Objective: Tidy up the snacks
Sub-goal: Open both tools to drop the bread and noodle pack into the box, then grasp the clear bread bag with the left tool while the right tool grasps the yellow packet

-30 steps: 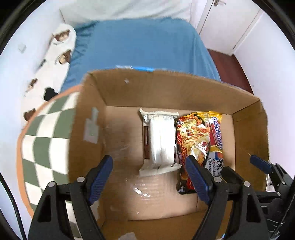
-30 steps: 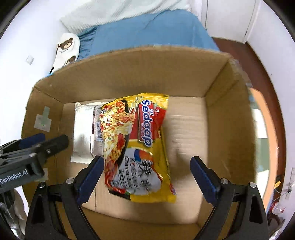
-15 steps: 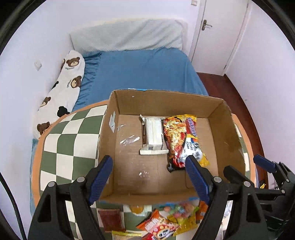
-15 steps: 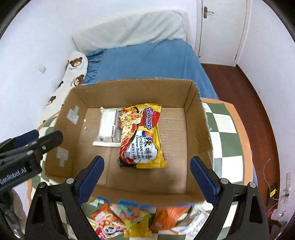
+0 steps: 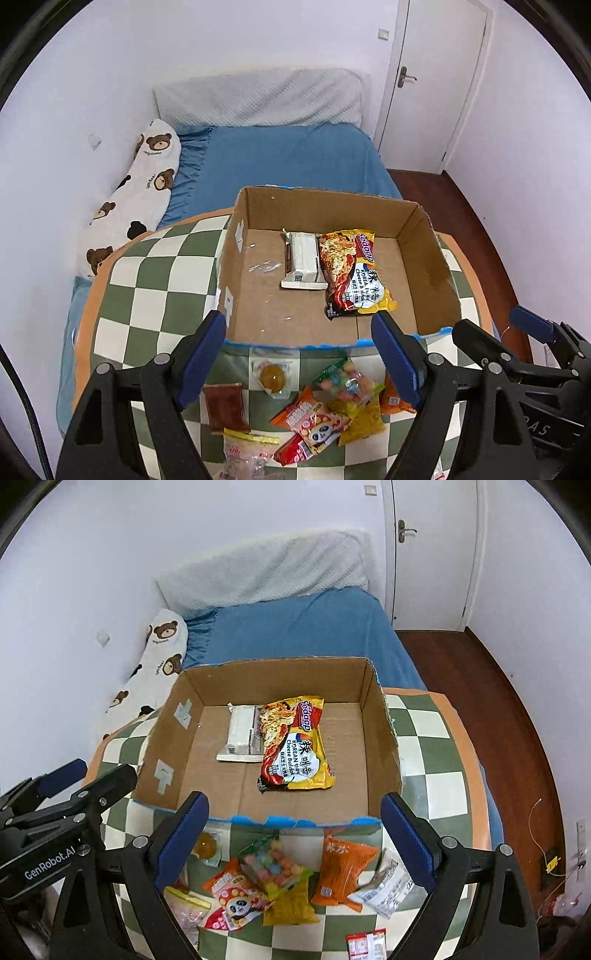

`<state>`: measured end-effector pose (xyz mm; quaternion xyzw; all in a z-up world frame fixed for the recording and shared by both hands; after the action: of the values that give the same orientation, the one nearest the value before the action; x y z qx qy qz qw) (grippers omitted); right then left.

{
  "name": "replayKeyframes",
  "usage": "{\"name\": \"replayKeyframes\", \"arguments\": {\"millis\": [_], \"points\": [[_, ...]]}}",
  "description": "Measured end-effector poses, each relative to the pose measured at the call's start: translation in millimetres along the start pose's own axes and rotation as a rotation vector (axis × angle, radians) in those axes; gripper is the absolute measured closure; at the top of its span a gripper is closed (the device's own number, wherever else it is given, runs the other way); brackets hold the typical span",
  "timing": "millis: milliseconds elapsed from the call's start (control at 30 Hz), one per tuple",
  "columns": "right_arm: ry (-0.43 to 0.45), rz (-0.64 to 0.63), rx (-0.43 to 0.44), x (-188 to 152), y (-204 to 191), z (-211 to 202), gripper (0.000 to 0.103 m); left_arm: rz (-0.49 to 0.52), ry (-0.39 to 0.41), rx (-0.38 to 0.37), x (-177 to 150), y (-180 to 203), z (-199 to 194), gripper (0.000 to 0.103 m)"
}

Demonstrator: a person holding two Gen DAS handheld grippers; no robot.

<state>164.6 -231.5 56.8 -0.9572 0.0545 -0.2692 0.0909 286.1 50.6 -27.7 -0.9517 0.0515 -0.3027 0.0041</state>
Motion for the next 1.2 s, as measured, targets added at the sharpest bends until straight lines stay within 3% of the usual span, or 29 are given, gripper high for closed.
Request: {"name": "replayKeyframes", "arguments": {"millis": [233,400,500,700,933,1067,1133,1167,1200], "points": [[0.023,0.009,0.026,-21.5,-3.2,-22.7,0.007,-0.012,0.035,0.003,-16.0,-3.3,-24.5,0.023],[-0.041,0.075,0.076,-43.3,7.9,-13.0,0.006,-0.044,-0.003,-0.006,-39.4,-16.2,-20.0,0.023],[-0.117,0.132,0.079,-65.8,21.6,8.7,0.006,-0.059,-0.077,0.024,-65.3,-28.6,1.4,0.023],[-0.319,0.253,0.110,-117.8,40.2,73.0,0.006,-0.056,-0.307,0.065,-144.0,-50.5,63.2,0.023],[-0.434,0.166,0.019,-162.7,34.3,138.5,0.006,0.051,-0.534,0.070,-220.8,-48.9,126.0,0.023],[-0.469,0.083,-0.040,-177.3,32.9,169.1,0.026,0.134,-0.632,0.035,-244.7,-32.5,157.6,0.023],[-0.486,0.029,-0.063,-183.8,26.9,183.4,0.027,0.127,-0.640,0.025,-249.2,-27.9,166.6,0.030],[-0.490,0.000,-0.082,-186.3,23.9,189.9,0.027,0.104,-0.636,0.019,-249.8,-28.5,168.1,0.044],[-0.490,-0.020,-0.099,-188.9,21.5,195.6,0.027,0.071,-0.636,0.017,-250.5,-30.5,169.2,0.046]]}}
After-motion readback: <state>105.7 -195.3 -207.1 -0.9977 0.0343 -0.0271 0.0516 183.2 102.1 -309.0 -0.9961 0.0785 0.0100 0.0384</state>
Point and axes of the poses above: each gripper's, at about its wrist camera, not at the fingertips, and z roughly the way its jaws point, y to its right, x to its top, the point moved 2 cm from there along z, roughly the way its jaws point, and after that the axes turned 8 degrees about z, right-handed, at the moved point
